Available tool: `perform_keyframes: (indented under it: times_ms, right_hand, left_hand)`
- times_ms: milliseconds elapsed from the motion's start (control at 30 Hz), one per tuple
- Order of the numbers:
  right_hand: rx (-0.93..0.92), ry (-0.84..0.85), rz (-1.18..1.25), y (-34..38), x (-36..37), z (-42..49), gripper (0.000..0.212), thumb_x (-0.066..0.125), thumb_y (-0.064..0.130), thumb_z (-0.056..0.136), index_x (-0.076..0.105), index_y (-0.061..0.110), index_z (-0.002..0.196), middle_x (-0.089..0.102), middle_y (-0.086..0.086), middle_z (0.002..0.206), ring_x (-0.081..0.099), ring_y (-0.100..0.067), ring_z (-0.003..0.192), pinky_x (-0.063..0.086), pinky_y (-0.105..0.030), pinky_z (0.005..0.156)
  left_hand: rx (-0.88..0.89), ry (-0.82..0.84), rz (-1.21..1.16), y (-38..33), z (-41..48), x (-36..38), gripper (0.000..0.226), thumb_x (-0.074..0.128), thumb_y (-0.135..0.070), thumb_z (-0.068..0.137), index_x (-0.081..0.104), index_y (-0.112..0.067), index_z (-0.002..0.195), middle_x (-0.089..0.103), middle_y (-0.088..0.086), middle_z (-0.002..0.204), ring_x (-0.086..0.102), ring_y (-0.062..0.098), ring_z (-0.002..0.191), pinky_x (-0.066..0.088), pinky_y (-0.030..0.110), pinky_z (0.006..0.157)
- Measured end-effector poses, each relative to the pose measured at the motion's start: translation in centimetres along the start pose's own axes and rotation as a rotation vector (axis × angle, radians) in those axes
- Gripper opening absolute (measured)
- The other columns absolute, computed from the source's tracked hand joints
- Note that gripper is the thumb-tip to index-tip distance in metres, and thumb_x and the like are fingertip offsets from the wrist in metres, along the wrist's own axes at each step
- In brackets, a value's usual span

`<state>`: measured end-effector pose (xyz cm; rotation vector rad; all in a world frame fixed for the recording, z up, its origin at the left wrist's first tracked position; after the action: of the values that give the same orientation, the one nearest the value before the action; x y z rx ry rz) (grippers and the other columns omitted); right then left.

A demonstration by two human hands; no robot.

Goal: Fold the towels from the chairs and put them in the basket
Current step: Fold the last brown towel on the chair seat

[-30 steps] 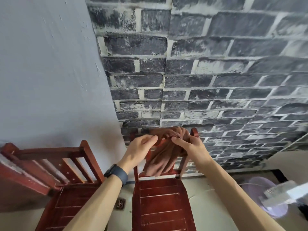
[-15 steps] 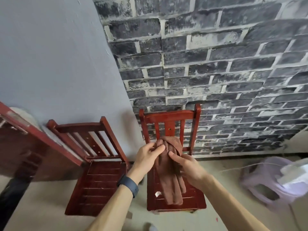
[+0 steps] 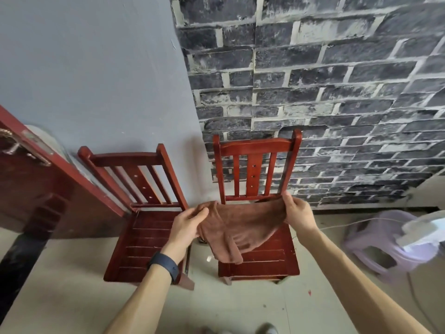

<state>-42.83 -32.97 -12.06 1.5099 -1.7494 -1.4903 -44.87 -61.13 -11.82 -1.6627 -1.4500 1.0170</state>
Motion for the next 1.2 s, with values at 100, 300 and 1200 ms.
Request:
perform_keyframes:
  times_ms: [100, 300, 1200]
  right_hand:
    - [0.088, -0.025, 0.087, -0.2, 0.4, 0.3, 0.044, 0.047, 0.052, 0.1, 0.065, 0.018, 0.08, 0.071, -0.01, 0.092, 0.07, -0.028, 0.092, 0.058, -0.052, 0.088]
    - [0.089, 0.136, 0.259, 1.4, 3.1, -1.0, 0.033, 0.063, 0.043, 0.095, 0.07, 0.01, 0.097, 0.073, -0.015, 0.099, 0.071, -0.03, 0.098, 0.06, -0.048, 0.083]
    - [-0.185, 0.095, -0.134, 3.6, 2.3, -0.3, 0.013, 0.051, 0.028, 0.1, 0.062, 0.033, 0.105, 0.067, 0.001, 0.093, 0.063, -0.017, 0.078, 0.051, -0.031, 0.066]
  left_hand:
    - [-0.036, 0.019, -0.005, 0.8, 0.2, -2.2, 0.01, 0.071, -0.025, 0.09, 0.069, -0.019, 0.097, 0.075, 0.006, 0.093, 0.072, 0.019, 0.083, 0.055, 0.031, 0.081]
    - [-0.142, 0.02, -0.037, 1.1, 1.8, -2.5, 0.027, 0.068, -0.031, 0.091, 0.067, -0.013, 0.111, 0.073, 0.011, 0.106, 0.07, 0.027, 0.098, 0.055, 0.037, 0.083]
    - [-0.122, -0.1, -0.086, -1.8, 4.7, -9.0, 0.023, 0.058, -0.025, 0.096, 0.066, -0.011, 0.113, 0.069, 0.011, 0.115, 0.061, 0.027, 0.112, 0.04, 0.041, 0.096]
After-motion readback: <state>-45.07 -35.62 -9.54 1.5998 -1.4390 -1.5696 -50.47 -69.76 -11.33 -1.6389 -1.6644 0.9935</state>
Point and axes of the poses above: each hand's wrist, its own z-axis towards the middle knuckle, its own x-axis out of the palm, y = z × x, the point moved 2 cm from there along z, towards the middle knuckle
